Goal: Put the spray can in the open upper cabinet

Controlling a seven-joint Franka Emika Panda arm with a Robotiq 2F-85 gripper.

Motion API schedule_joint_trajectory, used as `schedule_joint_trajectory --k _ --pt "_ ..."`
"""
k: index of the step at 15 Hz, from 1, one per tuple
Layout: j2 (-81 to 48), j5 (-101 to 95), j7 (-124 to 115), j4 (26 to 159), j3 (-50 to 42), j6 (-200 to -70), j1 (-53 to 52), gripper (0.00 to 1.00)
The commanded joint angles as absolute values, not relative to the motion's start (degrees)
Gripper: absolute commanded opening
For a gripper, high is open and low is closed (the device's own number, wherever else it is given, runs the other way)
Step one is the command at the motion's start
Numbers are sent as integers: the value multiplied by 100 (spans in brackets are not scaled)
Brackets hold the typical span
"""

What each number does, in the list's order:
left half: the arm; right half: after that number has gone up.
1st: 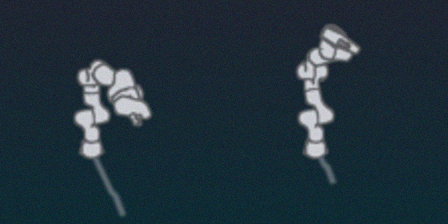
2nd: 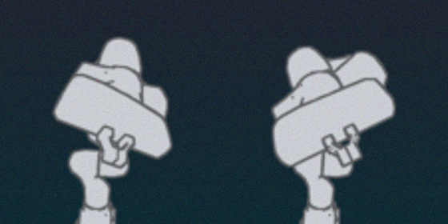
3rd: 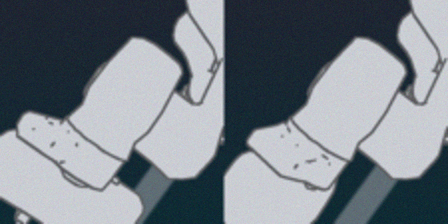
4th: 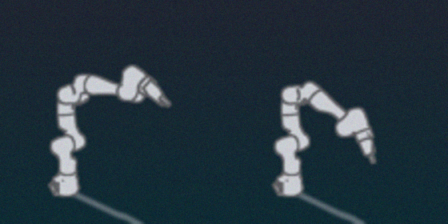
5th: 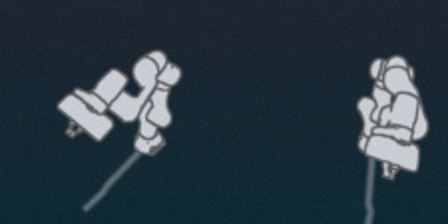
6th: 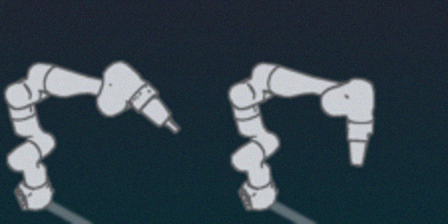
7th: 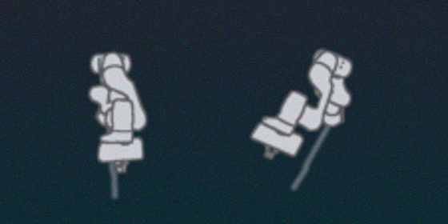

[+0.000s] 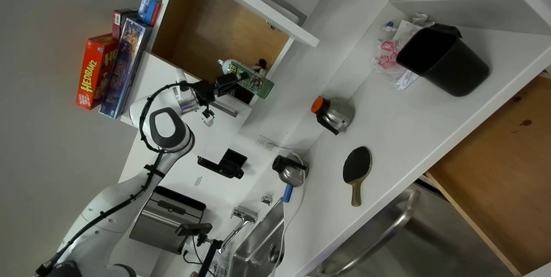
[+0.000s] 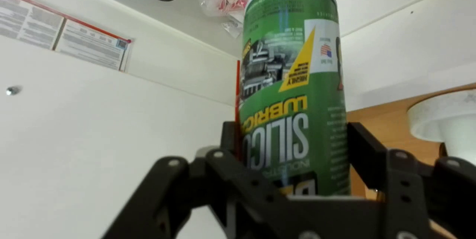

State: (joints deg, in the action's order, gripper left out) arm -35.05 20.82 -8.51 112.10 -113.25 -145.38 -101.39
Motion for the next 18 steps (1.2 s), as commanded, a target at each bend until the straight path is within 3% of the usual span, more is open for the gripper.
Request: schedule_joint_trajectory --k 1,12,18 --pt "-3365 1807 -1215 10532 -10957 -14734 -9496 49" --pt "-2953 1700 -1624 9571 -9885 -15592 -8315 49" --pt "-2924 1158 -2056 8581 -8123 -15554 -6721 49"
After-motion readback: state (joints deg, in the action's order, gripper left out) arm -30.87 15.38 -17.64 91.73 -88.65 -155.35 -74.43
